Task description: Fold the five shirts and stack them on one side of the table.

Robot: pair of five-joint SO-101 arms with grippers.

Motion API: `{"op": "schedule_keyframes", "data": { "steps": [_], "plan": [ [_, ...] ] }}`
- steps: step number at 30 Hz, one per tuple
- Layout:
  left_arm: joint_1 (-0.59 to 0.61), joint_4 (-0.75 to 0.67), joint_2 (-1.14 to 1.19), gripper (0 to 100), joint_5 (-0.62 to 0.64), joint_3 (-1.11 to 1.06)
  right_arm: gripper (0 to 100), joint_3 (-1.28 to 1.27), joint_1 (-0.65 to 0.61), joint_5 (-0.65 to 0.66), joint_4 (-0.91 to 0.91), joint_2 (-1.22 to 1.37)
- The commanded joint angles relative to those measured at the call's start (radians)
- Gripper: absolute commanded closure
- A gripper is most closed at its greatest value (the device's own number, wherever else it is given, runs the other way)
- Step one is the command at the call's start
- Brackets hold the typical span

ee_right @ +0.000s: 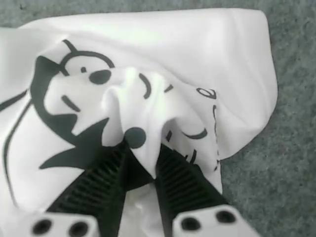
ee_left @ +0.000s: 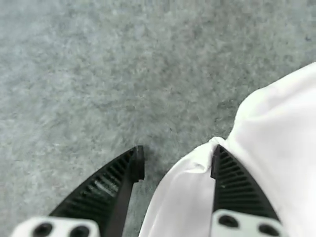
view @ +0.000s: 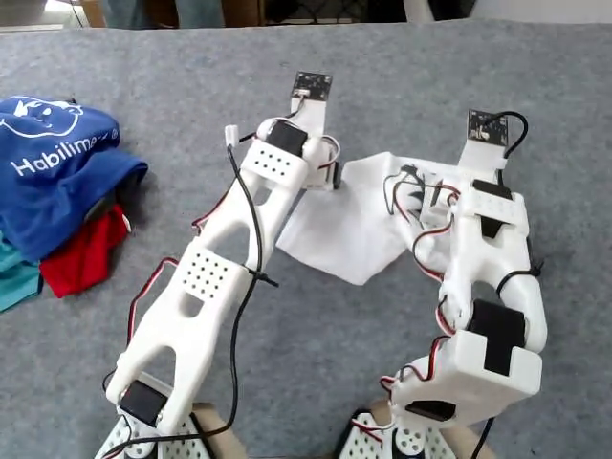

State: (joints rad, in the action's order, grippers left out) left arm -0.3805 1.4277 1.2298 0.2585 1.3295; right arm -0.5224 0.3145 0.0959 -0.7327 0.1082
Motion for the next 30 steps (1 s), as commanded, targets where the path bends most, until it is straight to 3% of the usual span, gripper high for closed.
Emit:
{"op": "schedule_keyframes", "data": {
  "steps": [1, 8, 13, 16, 19, 22, 26, 30],
  "plan": [
    [-0.001, -0.025, -0.015, 77, -0.009, 0.001, 98.1, -0.021, 0.003, 0.002, 0.003, -0.002],
    [0.012, -0.101, -0.008, 97, -0.012, -0.001, 98.1, -0.022, 0.003, 0.002, 0.003, -0.002],
    [0.071, -0.106, -0.02, 97, -0.012, 0.012, 98.1, -0.022, 0.003, 0.002, 0.003, -0.002],
    [0.108, -0.009, -0.018, 97, -0.012, 0.101, 98.1, -0.019, 0.002, 0.006, 0.003, -0.008],
    [0.137, 0.13, -0.018, 97, -0.043, 0.219, 97.8, -0.019, -0.002, 0.103, -0.014, -0.016],
    [0.191, 0.25, -0.02, 97, -0.084, 0.352, 91.7, -0.019, -0.034, 0.163, -0.069, -0.068],
    [0.303, 0.304, -0.101, 97, -0.084, 0.338, 79.7, -0.018, -0.055, 0.206, -0.126, -0.214],
    [0.42, 0.331, -0.186, 97, -0.084, 0.338, 76.2, -0.022, -0.057, 0.219, -0.169, -0.401]
  ]
}}
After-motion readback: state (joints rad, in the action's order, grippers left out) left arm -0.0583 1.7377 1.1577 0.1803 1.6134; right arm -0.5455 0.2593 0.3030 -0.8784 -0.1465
